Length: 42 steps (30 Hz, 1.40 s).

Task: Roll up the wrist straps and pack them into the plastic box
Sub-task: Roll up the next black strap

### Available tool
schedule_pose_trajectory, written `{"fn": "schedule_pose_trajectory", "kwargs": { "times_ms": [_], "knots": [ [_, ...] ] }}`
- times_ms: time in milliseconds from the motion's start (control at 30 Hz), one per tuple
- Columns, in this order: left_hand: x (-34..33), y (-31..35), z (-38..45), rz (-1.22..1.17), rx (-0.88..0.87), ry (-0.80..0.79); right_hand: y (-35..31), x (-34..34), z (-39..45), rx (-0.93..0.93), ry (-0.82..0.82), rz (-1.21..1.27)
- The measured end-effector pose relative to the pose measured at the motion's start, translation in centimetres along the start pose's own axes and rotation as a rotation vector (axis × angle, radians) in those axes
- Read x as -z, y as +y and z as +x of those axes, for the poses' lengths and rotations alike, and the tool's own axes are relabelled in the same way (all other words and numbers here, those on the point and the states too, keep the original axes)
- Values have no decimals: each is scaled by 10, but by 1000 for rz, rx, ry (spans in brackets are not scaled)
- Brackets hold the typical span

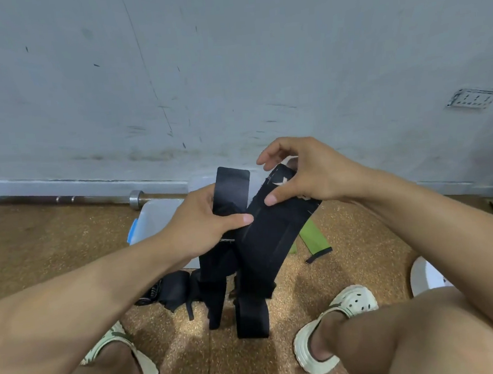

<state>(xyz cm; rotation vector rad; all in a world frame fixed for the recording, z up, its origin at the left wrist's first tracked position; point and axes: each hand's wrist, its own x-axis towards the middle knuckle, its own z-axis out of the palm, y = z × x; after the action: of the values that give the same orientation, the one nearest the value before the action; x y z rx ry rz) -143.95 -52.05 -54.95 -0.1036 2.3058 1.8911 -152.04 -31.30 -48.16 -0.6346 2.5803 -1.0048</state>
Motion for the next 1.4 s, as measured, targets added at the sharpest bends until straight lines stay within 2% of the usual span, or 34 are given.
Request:
{"fn": "schedule_pose_trajectory", "kwargs": {
  "times_ms": [100,200,300,433,667,733,933,1000,1133,1200,1300,1400],
  "knots": [
    [1,-3,2,-10,15,57,12,9,-2,-215,-113,197],
    [5,-5,5,16,13,83,21,12,-2,-324,-88,299],
    [6,-7,6,49,30,54,27,9,0,-266,58,478],
    [3,-7,6,80,41,9,29,4,1,-175,199,590],
    [2,4,4,71,-75,-110,19,3,2,-161,114,786],
    [1,7,2,36,-71,-105,16,-1,4,-169,126,805],
    [-6,13,-1,-56,2,-36,17,-19,14,-268,300,827],
    [-9,14,-1,-60,9,34,15,-26,15,-263,276,834],
    [-10,17,0,-69,50,131,9,-38,12,-270,4,769],
    [-9,17,0,-46,64,155,5,-41,9,-253,-69,733],
    [-7,15,2,-27,75,167,5,-45,11,-249,-19,688],
    [-4,14,5,-106,75,143,7,-49,16,-242,96,634]
  ]
}}
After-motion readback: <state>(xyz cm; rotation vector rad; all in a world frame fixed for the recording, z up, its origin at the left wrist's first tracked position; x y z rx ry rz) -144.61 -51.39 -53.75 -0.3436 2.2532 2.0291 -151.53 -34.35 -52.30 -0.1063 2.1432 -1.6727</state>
